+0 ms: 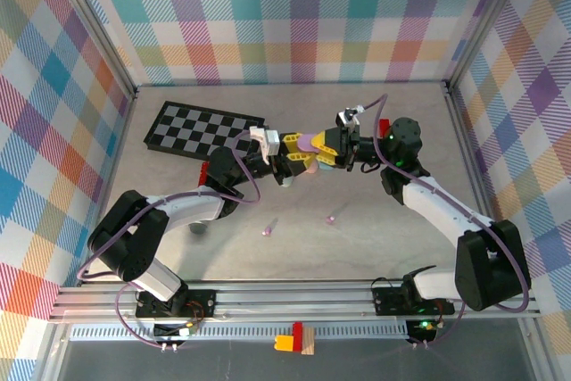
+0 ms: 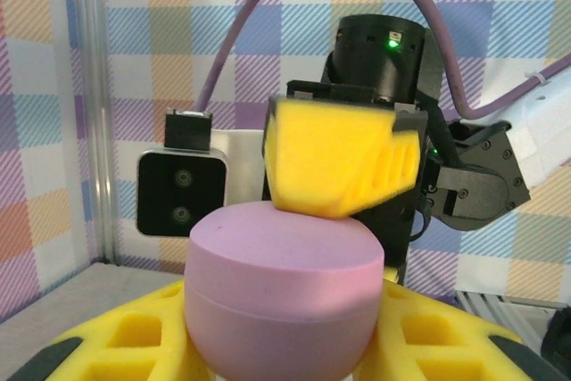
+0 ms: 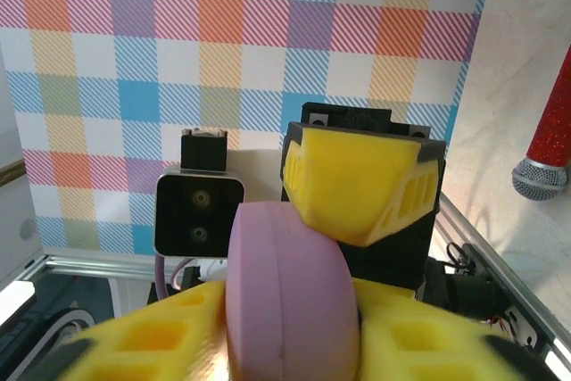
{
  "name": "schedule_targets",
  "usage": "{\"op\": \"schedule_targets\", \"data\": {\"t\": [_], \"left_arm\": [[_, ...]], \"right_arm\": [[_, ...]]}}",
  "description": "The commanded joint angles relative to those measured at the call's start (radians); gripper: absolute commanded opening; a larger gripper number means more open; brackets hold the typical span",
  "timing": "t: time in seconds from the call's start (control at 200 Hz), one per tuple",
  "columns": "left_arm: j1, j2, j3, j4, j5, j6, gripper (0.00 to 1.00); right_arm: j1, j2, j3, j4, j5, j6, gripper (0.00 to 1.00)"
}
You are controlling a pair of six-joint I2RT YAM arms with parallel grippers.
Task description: Insert wireless bluetooth earbuds into charging case
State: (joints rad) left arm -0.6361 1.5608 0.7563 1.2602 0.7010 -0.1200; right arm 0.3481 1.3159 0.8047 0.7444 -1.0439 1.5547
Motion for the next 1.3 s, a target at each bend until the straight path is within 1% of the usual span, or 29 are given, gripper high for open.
{"op": "schedule_targets", "data": {"t": [0.0, 0.04, 0.14, 0.245, 0.33, 0.355, 0.435, 0.55, 0.645, 0.765, 0.83, 0.875, 0.98, 1.295], "left_arm": [[0.001, -0.022, 0.015, 0.068, 0.052, -0.003, 0.31], [0.003, -0.027, 0.012, 0.066, 0.054, -0.006, 0.31], [0.007, -0.044, -0.005, 0.065, 0.057, -0.015, 0.32], [0.011, -0.065, -0.025, 0.063, 0.075, -0.018, 0.32], [0.015, -0.076, -0.033, 0.061, 0.099, -0.035, 0.32], [0.015, -0.078, -0.035, 0.06, 0.105, -0.04, 0.32], [0.016, -0.092, -0.039, 0.048, 0.113, -0.046, 0.32], [0.015, -0.105, -0.045, 0.025, 0.121, -0.038, 0.32], [0.015, -0.111, -0.04, 0.015, 0.128, -0.039, 0.32], [0.015, -0.108, -0.039, 0.007, 0.133, -0.04, 0.32], [0.015, -0.103, -0.035, 0.008, 0.144, -0.046, 0.32], [0.015, -0.1, -0.031, 0.007, 0.148, -0.053, 0.32], [0.015, -0.097, -0.022, 0.005, 0.15, -0.058, 0.32], [0.015, -0.079, -0.009, 0.0, 0.166, -0.056, 0.32]], "right_arm": [[0.003, -0.049, 0.044, -0.117, 0.03, -0.126, 0.61], [-0.004, -0.07, 0.057, -0.224, 0.049, -0.192, 0.68], [-0.015, -0.123, 0.117, -0.525, 0.119, -0.401, 0.77], [-0.016, -0.161, 0.211, -0.804, 0.208, -0.644, 0.81], [-0.012, -0.177, 0.308, -1.06, 0.325, -0.925, 0.82], [-0.008, -0.181, 0.335, -1.125, 0.379, -1.005, 0.82], [0.007, -0.205, 0.376, -1.242, 0.483, -1.221, 0.82], [0.034, -0.257, 0.376, -1.272, 0.533, -1.436, 0.85], [0.07, -0.291, 0.38, -1.29, 0.561, -1.562, 0.88], [0.149, -0.316, 0.366, -1.28, 0.653, -1.69, 0.91], [0.182, -0.309, 0.367, -1.276, 0.692, -1.713, 0.91], [0.205, -0.304, 0.367, -1.264, 0.741, -1.716, 0.91], [0.238, -0.291, 0.364, -1.236, 0.82, -1.725, 0.91], [0.242, -0.323, 0.342, -1.124, 0.978, -1.667, 0.9]]}}
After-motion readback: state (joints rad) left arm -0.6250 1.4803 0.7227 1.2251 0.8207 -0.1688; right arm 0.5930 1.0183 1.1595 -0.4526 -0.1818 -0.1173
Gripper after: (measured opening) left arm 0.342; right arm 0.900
